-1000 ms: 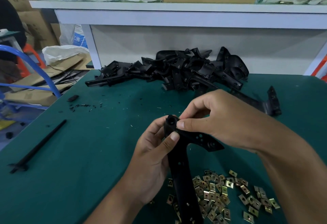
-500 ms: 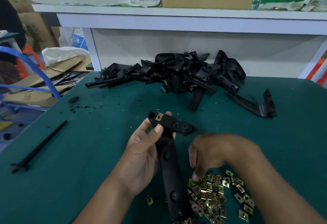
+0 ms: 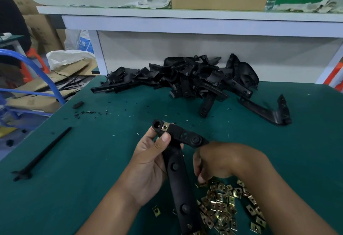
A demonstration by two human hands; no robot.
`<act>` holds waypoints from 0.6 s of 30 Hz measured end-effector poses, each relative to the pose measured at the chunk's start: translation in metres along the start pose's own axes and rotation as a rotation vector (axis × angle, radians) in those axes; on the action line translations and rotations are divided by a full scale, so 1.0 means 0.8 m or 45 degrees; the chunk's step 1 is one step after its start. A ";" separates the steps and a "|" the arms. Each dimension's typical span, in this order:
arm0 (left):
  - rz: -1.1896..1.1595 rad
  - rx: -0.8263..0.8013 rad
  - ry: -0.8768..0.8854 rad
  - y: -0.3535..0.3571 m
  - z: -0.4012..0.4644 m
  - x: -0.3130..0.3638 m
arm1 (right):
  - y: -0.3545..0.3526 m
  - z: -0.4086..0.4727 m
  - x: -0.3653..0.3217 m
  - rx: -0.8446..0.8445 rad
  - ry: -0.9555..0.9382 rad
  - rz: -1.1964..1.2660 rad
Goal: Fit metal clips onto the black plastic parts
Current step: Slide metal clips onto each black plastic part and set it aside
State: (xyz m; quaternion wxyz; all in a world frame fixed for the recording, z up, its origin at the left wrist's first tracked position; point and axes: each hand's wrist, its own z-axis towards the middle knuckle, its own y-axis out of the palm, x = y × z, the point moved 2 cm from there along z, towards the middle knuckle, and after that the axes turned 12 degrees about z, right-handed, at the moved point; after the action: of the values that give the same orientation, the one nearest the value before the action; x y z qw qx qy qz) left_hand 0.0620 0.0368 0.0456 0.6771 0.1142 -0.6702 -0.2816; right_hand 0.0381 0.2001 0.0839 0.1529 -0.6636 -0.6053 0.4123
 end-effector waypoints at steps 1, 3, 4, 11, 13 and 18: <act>0.012 -0.002 0.004 0.001 0.000 0.000 | 0.001 -0.001 -0.003 -0.017 0.010 -0.014; 0.041 -0.009 0.008 0.001 -0.001 0.000 | 0.006 0.001 -0.012 -0.063 0.030 -0.101; 0.051 -0.018 0.006 0.002 -0.001 0.000 | 0.007 0.002 -0.014 -0.070 0.028 -0.143; 0.027 -0.043 -0.002 0.002 -0.001 0.002 | -0.007 0.003 0.007 0.003 -0.065 0.032; 0.032 -0.041 0.011 0.002 -0.001 0.002 | -0.018 0.000 0.013 0.053 -0.127 0.162; 0.054 -0.036 0.041 0.000 -0.001 0.002 | -0.061 -0.029 0.025 0.415 -0.539 0.542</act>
State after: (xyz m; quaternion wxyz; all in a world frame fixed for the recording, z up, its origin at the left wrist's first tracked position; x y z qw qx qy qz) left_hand 0.0626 0.0355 0.0470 0.6951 0.0950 -0.6576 -0.2747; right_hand 0.0201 0.2359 0.1253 0.0385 -0.6417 -0.3974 0.6549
